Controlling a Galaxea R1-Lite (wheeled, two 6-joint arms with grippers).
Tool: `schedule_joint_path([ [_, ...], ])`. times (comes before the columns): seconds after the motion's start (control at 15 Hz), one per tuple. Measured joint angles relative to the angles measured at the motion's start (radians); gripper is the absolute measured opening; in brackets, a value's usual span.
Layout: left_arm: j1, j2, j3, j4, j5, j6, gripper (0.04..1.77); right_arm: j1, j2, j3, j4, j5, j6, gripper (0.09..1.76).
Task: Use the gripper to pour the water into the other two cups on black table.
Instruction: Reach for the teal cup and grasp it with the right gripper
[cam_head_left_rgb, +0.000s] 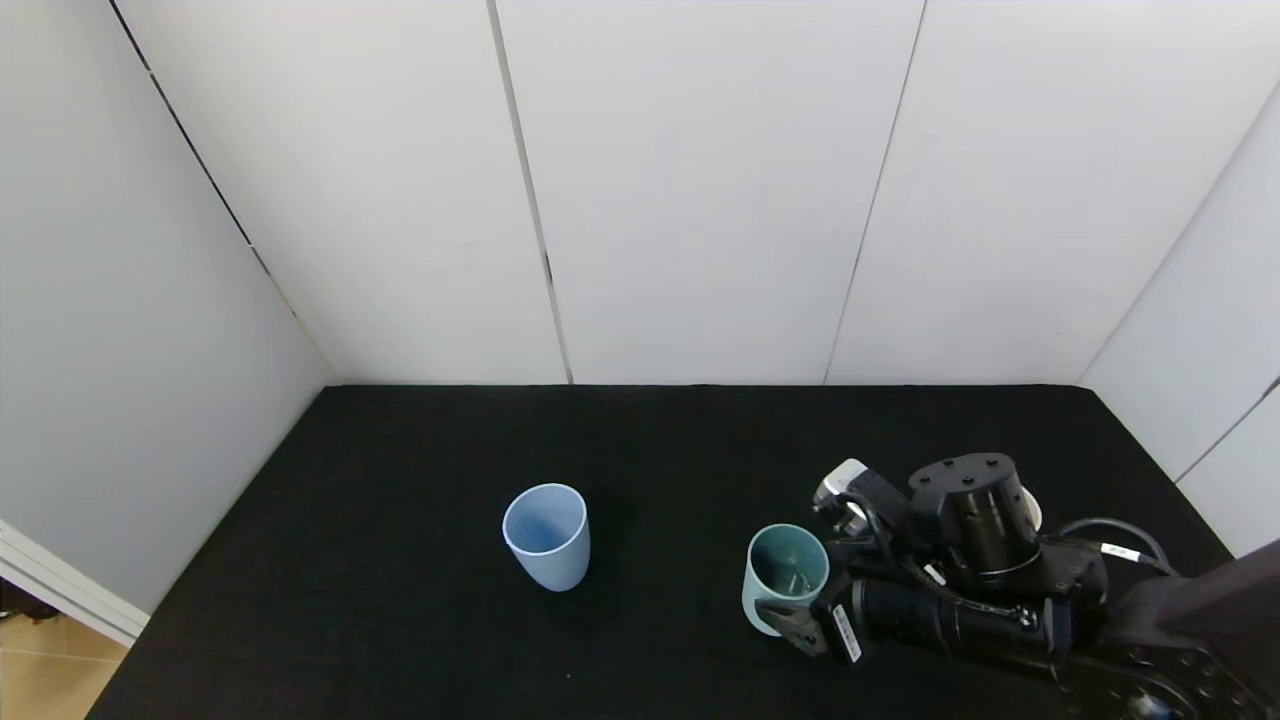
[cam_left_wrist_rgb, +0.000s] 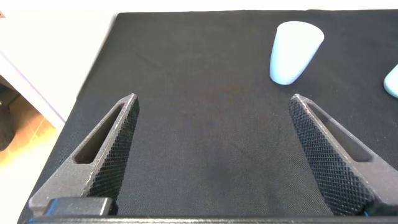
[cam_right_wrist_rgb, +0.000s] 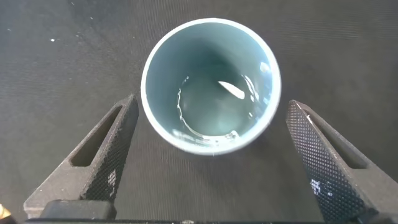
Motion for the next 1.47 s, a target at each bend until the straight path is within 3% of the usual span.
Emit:
schedule_joint_path([
  [0.47, 0.0, 0.0, 0.0, 0.0, 0.0, 0.0, 1.72, 0.035, 0.137, -0.006, -0.194, -0.074, 0.01, 1.71],
  [1.47, 0.0, 0.0, 0.0, 0.0, 0.0, 0.0, 1.72, 0.037, 0.183, 0.006, -0.238, -0.099, 0.039, 1.71],
])
